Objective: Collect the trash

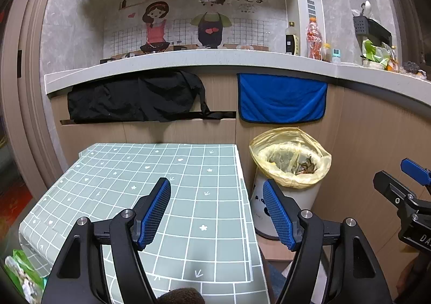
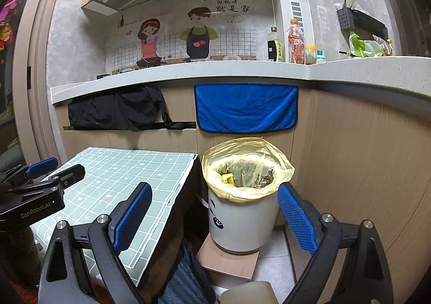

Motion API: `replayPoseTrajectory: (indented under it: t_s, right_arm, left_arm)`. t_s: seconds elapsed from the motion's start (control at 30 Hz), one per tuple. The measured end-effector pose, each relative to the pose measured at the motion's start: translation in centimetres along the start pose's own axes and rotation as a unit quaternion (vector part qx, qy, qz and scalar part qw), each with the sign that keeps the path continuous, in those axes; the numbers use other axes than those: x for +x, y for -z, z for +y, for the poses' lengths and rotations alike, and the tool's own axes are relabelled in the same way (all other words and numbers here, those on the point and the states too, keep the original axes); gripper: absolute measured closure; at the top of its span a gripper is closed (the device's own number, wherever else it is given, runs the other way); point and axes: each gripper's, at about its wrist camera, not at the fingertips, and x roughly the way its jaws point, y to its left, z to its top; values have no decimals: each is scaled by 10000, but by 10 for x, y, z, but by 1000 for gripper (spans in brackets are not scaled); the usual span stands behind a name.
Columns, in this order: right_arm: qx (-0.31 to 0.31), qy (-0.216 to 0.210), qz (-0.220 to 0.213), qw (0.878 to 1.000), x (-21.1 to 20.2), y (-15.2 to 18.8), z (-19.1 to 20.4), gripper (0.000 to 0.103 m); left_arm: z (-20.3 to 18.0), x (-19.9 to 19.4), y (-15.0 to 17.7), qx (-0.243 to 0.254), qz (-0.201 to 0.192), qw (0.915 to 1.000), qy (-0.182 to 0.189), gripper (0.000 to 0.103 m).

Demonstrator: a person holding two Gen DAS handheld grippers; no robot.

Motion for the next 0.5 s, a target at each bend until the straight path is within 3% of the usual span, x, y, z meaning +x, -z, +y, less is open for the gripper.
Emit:
replayPoseTrajectory:
  t_s: [0.5]
  right_arm:
    - [-55, -15, -7, 10000, -3, 0, 0, 10]
  left_arm:
    - [-7, -3, 0, 13, -28, 10000, 22, 32]
